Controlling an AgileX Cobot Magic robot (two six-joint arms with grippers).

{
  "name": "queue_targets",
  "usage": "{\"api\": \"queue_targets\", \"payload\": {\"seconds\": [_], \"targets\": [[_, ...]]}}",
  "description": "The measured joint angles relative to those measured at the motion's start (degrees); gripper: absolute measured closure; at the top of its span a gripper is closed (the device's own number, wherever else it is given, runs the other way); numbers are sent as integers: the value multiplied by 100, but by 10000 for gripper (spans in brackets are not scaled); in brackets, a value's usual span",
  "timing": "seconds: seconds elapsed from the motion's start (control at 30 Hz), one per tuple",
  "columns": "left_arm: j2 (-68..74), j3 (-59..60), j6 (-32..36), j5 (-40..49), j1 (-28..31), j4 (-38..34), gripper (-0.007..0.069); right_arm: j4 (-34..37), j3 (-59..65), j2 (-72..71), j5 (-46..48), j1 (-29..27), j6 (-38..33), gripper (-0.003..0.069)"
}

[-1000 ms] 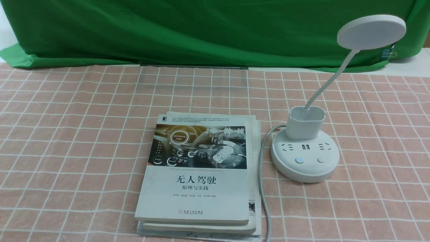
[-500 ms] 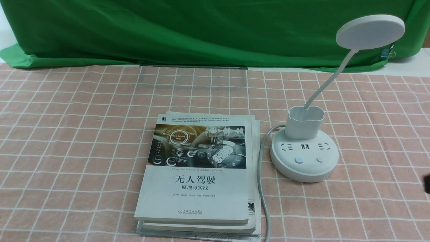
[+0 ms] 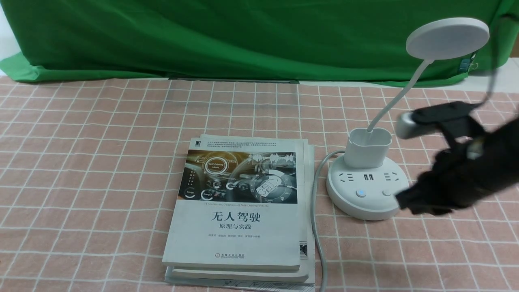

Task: Turn on the table lamp on the pink coffee tablecloth with your hand.
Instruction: 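Press the button on the base of the white desk lamp with the right gripper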

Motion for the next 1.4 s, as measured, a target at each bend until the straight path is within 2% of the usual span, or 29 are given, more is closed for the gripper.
{"api": "queue_targets", "payload": {"seconds": [0.23, 0.6, 1.4], "targets": [[0, 0, 0, 0, 0, 0, 606, -159, -783, 1205, -296, -126, -81, 626], [0, 0, 0, 0, 0, 0, 606, -220, -975, 1694, -696, -187, -81, 627], [0, 0, 4, 0, 0, 0, 606, -15, -1034, 1915, -625, -187, -193, 626]]}}
